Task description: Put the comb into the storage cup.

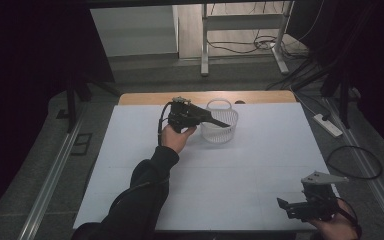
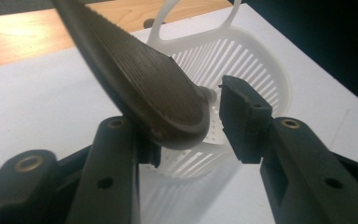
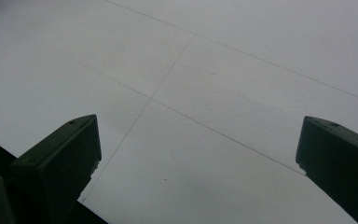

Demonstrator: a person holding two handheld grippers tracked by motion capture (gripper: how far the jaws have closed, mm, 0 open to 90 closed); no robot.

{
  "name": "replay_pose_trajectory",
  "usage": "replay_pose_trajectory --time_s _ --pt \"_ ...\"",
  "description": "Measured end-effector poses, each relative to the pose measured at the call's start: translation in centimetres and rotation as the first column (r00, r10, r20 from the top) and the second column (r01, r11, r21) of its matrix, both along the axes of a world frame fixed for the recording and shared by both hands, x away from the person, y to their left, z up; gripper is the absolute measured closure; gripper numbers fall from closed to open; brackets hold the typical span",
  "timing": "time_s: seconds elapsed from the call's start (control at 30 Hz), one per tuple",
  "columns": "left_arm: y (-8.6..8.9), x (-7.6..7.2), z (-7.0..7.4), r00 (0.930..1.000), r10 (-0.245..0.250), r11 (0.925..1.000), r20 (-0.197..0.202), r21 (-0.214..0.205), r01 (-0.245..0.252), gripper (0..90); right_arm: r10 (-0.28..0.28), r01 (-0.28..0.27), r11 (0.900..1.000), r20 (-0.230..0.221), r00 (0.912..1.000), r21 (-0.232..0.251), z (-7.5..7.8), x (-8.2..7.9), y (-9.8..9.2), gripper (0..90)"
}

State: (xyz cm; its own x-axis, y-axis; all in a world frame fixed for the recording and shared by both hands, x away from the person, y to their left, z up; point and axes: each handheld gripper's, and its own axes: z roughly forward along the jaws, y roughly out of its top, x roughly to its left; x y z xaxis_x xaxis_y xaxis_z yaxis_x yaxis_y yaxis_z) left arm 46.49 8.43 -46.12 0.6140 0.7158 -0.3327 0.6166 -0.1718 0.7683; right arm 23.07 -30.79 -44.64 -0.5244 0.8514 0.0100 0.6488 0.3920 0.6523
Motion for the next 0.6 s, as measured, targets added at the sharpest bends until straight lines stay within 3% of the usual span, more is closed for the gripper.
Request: replay_pose_trajectory --time_s 0.2,0.6 --pt "0.06 0.03 -0.34 1.0000 0.007 0.9993 0.004 0.036 -0.007 52.4 0.000 0.000 1.0000 0.000 1.0000 -0.001 0.00 0.00 0.00 0.2" --pt "0.36 0.15 -0.40 0.9999 -0.003 0.9978 0.016 0.066 0.002 39.2 -0.001 0.001 1.0000 -0.002 1.0000 -0.001 -0.01 0.02 0.01 0.2"
